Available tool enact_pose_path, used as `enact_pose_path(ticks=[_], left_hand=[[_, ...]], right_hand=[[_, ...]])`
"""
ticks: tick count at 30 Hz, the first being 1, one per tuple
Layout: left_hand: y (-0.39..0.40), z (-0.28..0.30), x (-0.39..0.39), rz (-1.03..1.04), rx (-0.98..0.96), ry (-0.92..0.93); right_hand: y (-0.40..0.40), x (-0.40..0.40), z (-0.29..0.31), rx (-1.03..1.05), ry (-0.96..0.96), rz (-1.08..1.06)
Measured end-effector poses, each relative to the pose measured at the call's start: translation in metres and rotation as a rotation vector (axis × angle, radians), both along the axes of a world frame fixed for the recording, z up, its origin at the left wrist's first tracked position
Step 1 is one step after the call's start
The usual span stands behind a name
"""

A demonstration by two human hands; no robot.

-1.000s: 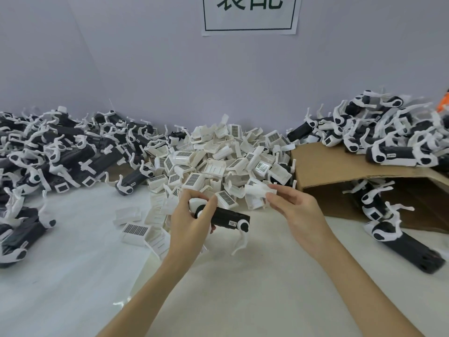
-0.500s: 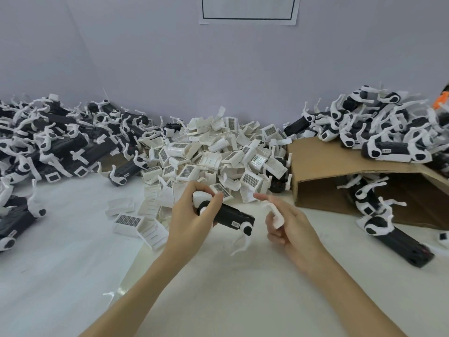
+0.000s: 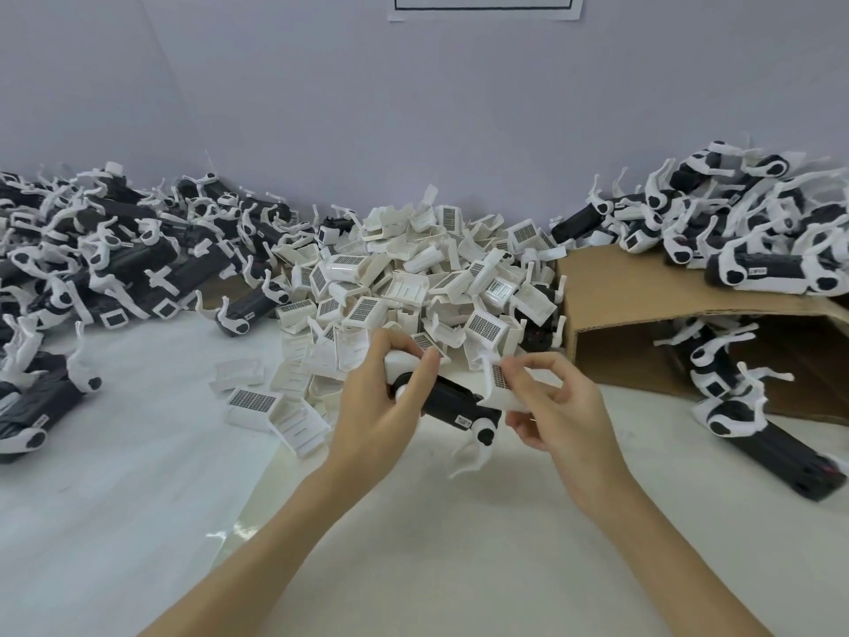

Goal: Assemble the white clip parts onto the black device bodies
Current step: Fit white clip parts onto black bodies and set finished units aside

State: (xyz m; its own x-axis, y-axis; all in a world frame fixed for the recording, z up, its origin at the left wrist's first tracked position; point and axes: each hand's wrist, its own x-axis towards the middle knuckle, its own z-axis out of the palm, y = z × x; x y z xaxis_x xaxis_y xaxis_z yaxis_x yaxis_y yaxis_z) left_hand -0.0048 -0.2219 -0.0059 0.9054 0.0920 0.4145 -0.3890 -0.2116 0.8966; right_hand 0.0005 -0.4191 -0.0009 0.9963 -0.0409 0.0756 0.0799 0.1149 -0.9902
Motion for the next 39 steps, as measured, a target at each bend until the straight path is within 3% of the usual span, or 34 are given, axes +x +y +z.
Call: enact_pose_path(ticks=[5, 16, 20, 22, 26, 30, 33, 36, 39], left_hand=[[-0.002, -0.002, -0.008, -0.018, 0.252, -0.228], [-0.003, -0.007, -0.009, -0.157, 0.358, -0.275], [0.002, -0.004, -0.009, -0.198, 0.378, -0.262], [0.002, -0.004, -0.009, -0.184, 0.396, -0.275], [0.001, -0.002, -0.011, -0.167, 0.346, -0.363], [0.007, 0.002, -0.007, -0.22, 0.411, -0.438], [0.014, 0.006, 0.0, -0.246, 0.507, -0.396], [0.019, 0.003, 0.004, -0.2, 0.474, -0.279], [0.023, 0.0, 0.009, -0.119, 0.579, -0.281]], right_hand=[[0.011, -0.011, 0.001, -0.227, -0.171, -0.065], [0.014, -0.013, -0.014, -0.488, -0.301, -0.233], [0.012, -0.013, -0.019, -0.708, -0.428, -0.244], [0.014, -0.013, -0.018, -0.675, -0.368, -0.149], [0.007, -0.009, -0.008, -0.301, -0.049, 0.288], [-0.014, -0.008, 0.005, -0.271, -0.053, 0.451], [-0.015, -0.009, 0.001, -0.325, -0.183, 0.256], [-0.007, -0.008, -0.009, -0.636, -0.509, -0.024], [-0.004, -0.004, -0.016, -0.897, -0.821, -0.115]])
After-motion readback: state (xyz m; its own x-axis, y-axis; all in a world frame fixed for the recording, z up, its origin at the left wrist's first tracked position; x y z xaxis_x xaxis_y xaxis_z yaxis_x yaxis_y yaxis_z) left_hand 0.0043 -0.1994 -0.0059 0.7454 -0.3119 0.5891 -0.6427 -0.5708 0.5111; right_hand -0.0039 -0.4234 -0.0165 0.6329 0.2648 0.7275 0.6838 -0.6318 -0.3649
